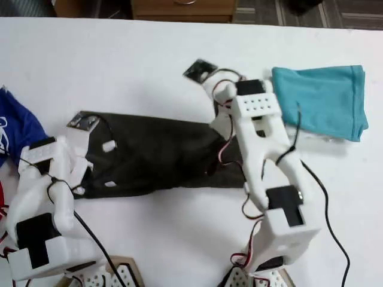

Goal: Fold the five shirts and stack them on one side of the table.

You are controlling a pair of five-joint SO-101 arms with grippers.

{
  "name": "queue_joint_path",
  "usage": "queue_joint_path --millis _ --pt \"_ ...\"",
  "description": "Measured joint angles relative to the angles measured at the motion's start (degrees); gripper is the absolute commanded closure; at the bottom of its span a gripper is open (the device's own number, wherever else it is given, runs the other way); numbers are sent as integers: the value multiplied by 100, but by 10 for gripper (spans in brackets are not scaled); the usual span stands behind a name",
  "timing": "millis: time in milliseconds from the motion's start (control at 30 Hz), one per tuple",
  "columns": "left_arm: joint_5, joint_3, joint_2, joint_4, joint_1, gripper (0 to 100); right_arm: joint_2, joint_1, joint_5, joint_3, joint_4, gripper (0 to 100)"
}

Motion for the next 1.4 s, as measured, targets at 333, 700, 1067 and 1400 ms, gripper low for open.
queue_joint_path --millis 333,700,1067,1400 --pt "0 0 0 0 0 974 -1143 53 -114 387 1248 978" --pt "0 0 0 0 0 974 -1758 -791 -149 3420 -299 978" --pt "0 0 0 0 0 974 -1776 -809 -809 3560 -1503 979" --pt "0 0 0 0 0 974 -659 -888 -1697 2629 -2374 979"
